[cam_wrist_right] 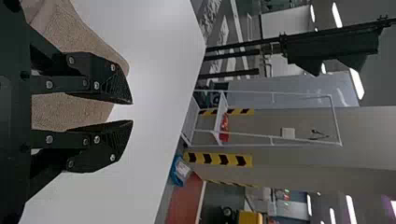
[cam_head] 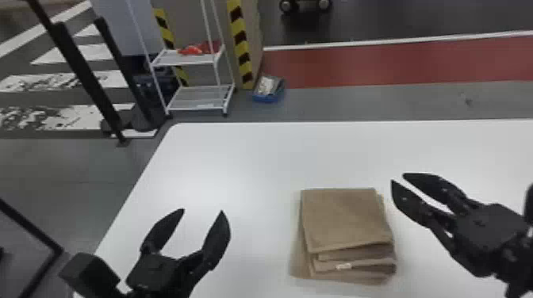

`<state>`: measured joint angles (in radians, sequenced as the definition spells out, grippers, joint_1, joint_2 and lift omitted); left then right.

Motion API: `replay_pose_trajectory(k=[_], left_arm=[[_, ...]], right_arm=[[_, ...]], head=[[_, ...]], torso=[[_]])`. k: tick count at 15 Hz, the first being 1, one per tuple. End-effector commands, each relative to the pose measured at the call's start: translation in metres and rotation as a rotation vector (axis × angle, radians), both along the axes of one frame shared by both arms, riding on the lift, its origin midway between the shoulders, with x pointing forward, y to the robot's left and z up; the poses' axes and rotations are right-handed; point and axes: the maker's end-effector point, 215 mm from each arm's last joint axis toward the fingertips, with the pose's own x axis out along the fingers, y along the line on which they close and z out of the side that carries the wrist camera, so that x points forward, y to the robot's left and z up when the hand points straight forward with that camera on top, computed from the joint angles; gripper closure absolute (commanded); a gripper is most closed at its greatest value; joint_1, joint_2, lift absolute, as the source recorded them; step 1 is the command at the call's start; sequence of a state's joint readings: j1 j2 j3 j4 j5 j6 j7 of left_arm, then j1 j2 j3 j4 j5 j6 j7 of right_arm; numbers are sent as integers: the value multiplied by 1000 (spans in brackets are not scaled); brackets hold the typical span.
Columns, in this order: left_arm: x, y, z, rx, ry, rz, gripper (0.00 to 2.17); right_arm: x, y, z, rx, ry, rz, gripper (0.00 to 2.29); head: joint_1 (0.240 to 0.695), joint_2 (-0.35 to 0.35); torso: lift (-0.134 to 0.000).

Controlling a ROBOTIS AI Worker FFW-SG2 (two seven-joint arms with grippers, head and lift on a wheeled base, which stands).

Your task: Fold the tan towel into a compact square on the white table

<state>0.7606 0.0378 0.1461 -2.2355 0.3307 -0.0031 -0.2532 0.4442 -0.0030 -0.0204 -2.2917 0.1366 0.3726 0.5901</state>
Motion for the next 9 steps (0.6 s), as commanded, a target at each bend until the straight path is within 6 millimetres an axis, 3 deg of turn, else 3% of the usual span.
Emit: replay_pose_trajectory(k=[1, 3, 5, 9], left_arm=[[-18, -14, 9, 58, -54, 19, 87], [-31, -27, 11, 101, -83, 34, 87], [-45, -32, 20, 173, -139, 92, 83], [-58, -29, 11, 225, -106, 108, 83]], right_arm=[[-41, -20, 23, 39, -167, -98, 26], [-58, -53, 20, 40, -189, -192, 36], [-62, -96, -11, 58, -150, -265, 43], [-65, -123, -14, 76, -180, -293, 56]], head=[[695, 170], [695, 139], [695, 75], [695, -24]], torso=[[-123], [-123], [-123], [-123]])
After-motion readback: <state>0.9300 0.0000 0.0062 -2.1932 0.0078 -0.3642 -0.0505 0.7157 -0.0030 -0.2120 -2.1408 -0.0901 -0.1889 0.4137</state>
